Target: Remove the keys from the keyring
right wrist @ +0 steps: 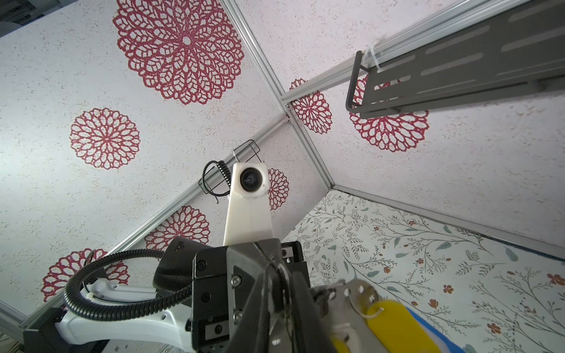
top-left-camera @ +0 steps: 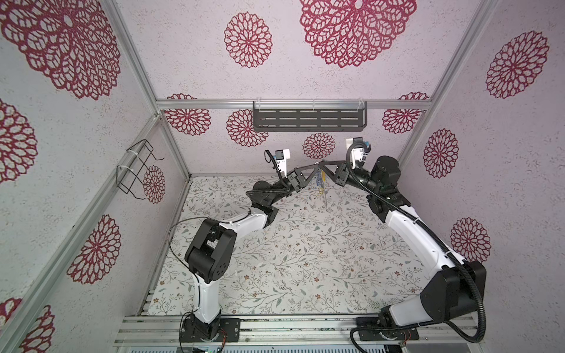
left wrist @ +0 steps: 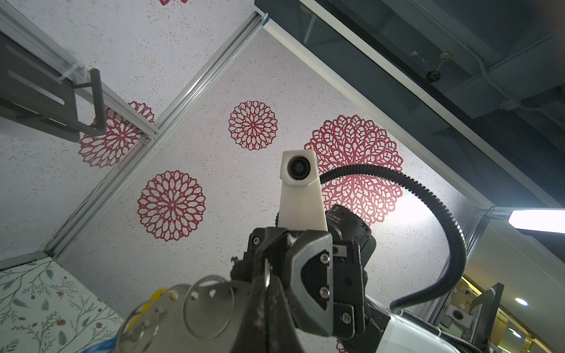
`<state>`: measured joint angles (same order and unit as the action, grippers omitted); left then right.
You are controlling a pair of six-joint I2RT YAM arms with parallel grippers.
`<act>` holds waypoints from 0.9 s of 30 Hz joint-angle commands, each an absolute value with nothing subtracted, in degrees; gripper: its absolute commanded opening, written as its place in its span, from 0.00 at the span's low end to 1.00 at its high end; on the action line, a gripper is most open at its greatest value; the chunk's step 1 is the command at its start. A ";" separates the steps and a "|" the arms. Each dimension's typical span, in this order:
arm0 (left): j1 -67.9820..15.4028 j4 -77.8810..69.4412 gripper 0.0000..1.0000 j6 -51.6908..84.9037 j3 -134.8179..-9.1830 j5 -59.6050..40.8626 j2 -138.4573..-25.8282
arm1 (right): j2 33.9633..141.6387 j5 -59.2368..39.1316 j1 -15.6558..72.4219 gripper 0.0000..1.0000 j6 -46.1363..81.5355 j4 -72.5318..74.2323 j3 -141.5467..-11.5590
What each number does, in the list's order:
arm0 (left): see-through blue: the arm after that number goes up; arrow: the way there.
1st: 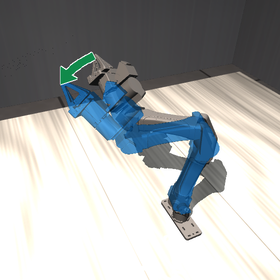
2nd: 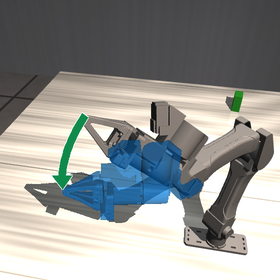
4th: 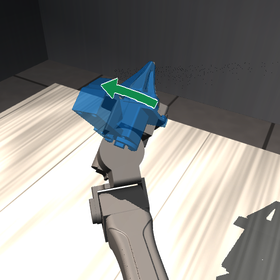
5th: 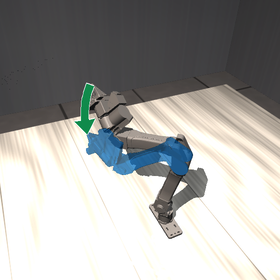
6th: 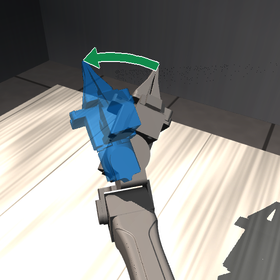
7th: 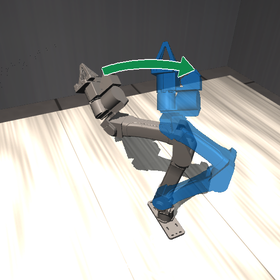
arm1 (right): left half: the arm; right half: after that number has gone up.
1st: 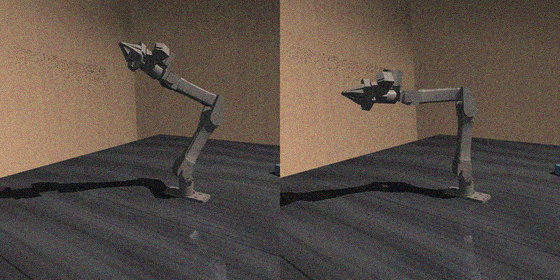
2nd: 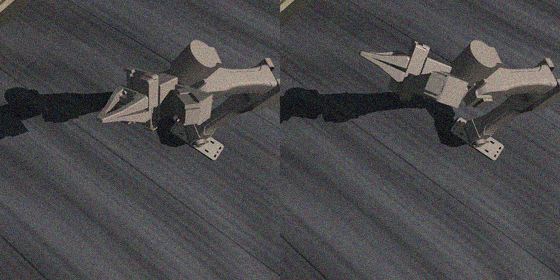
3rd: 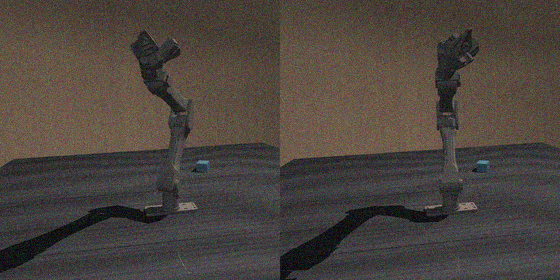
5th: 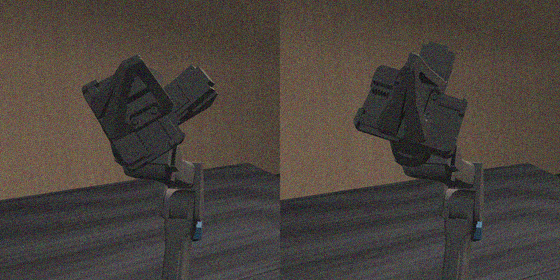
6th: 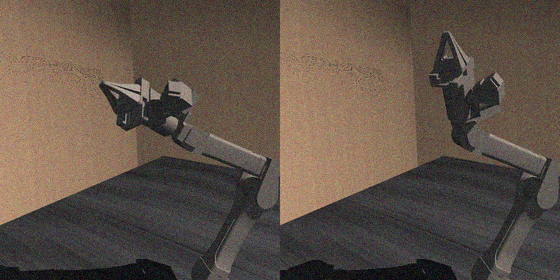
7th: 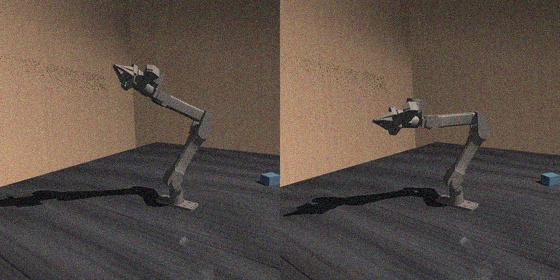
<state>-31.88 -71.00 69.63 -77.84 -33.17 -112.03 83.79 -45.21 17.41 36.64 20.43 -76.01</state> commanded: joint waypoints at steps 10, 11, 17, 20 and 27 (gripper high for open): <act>-32.26 -72.26 0.00 68.61 -79.85 -33.13 -111.71 | 82.78 -49.37 19.42 0.00 38.84 23.64 -72.94; -32.27 -72.01 0.00 68.48 -79.81 -33.15 -111.70 | 82.84 -49.57 19.51 0.00 38.76 23.57 -72.93; -32.78 -69.83 0.00 65.46 -76.70 -34.31 -111.90 | 80.73 -43.16 19.83 0.00 31.85 15.00 -70.35; -33.45 -67.71 0.00 60.07 -70.56 -34.03 -114.69 | 79.34 -36.55 20.38 0.00 29.50 15.32 -62.02; -33.91 -71.27 0.00 56.18 -61.72 -30.34 -118.54 | 78.52 -28.73 22.31 0.00 27.17 18.20 -51.74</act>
